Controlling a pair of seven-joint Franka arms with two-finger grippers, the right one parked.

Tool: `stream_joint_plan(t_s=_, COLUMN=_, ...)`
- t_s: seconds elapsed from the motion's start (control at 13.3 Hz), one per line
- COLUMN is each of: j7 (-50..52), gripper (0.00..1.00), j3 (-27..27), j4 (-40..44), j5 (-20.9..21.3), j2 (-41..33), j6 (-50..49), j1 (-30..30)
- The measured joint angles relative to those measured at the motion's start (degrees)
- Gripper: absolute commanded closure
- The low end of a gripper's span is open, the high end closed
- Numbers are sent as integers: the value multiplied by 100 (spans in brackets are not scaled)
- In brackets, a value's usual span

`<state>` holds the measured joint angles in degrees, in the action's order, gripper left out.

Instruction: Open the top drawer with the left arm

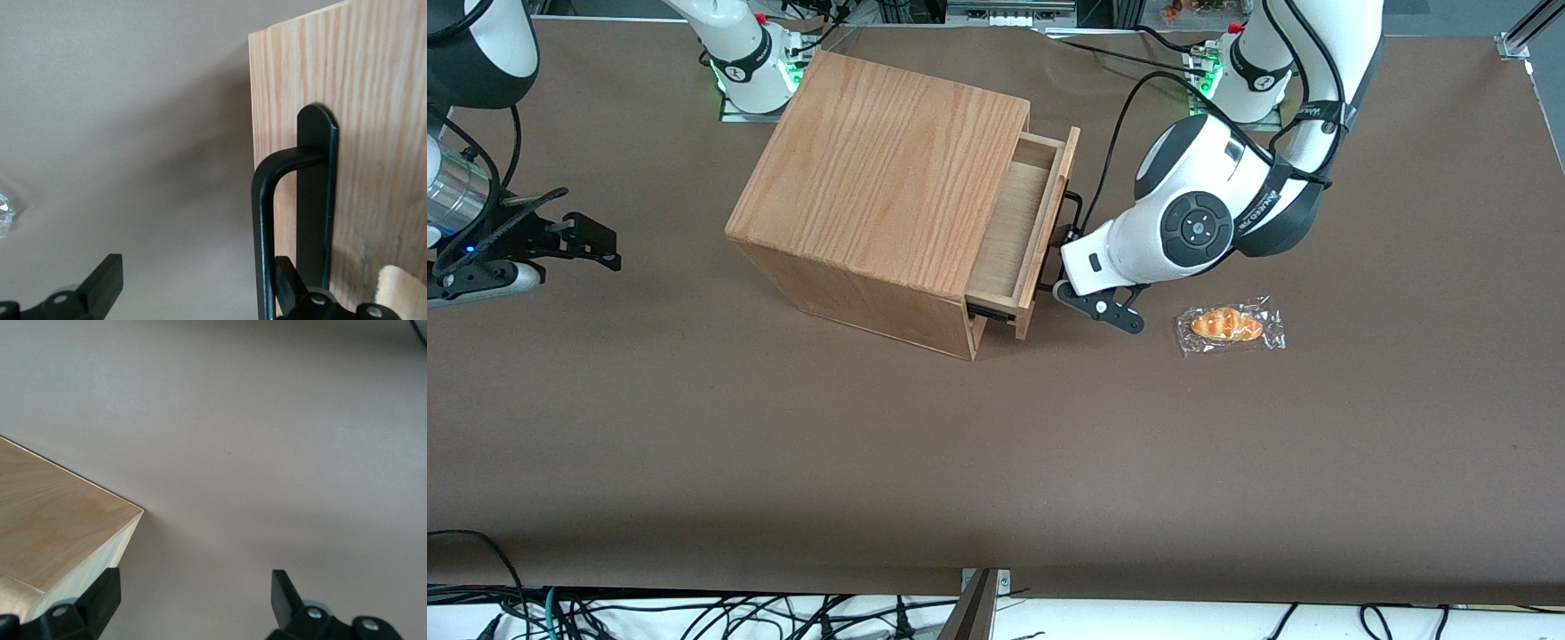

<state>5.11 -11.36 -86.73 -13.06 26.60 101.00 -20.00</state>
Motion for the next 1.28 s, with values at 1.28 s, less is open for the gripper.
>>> stream_joint_plan(t_s=1.28, j7=-1041, gripper=0, j3=-9, j4=-1, j5=3, j2=-7, j6=-593, j1=757)
